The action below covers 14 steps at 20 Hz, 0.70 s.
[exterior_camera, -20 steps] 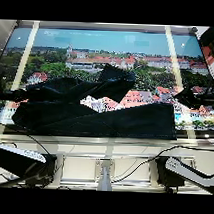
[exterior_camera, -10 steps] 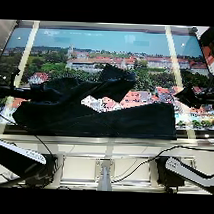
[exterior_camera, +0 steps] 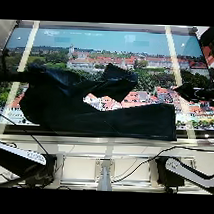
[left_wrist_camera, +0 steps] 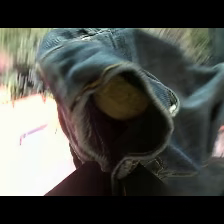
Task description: Fold the clothes and pants, and hang the long-sleeved shirts on hangers.
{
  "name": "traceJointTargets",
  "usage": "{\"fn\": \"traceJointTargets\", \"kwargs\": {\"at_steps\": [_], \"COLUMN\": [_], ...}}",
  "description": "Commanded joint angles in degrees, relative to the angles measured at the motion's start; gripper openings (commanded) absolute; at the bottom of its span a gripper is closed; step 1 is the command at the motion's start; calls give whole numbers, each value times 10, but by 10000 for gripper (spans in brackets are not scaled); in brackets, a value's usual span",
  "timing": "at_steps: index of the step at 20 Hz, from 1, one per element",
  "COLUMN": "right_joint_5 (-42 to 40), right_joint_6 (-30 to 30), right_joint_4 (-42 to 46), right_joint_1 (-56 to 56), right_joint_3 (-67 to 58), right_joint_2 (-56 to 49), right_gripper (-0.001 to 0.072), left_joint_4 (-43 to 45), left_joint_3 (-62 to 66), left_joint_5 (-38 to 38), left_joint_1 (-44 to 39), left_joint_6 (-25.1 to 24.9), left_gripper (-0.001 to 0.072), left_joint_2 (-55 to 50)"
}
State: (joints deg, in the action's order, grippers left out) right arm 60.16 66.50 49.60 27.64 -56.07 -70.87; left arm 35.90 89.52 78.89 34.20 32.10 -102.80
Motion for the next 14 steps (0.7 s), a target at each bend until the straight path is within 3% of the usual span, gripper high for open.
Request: {"fn": "traceJointTargets", "kwargs": {"at_steps": [1,4,7,12,14], "right_joint_5": [-15,-112,-262,-186,-146], "right_joint_6": [-73,-83,17,53,78], "right_joint_4": [-13,-13,-13,4,-4], "right_joint_1": [-80,-174,-221,-226,-227], "right_joint_3": [-1,0,-3,-78,-111], "right_joint_2": [0,0,-19,-131,-178], "right_gripper": [377,396,394,422,535], "left_joint_4": [-36,-34,-34,-34,-34], "left_joint_3": [17,17,17,17,17], "left_joint_5": [-26,-26,-26,-26,-24], "left_joint_1": [0,-1,-1,-1,-1], "left_joint_6": [0,0,0,0,0], "left_gripper": [52,53,52,53,52], "left_joint_2": [25,24,24,24,24]}}
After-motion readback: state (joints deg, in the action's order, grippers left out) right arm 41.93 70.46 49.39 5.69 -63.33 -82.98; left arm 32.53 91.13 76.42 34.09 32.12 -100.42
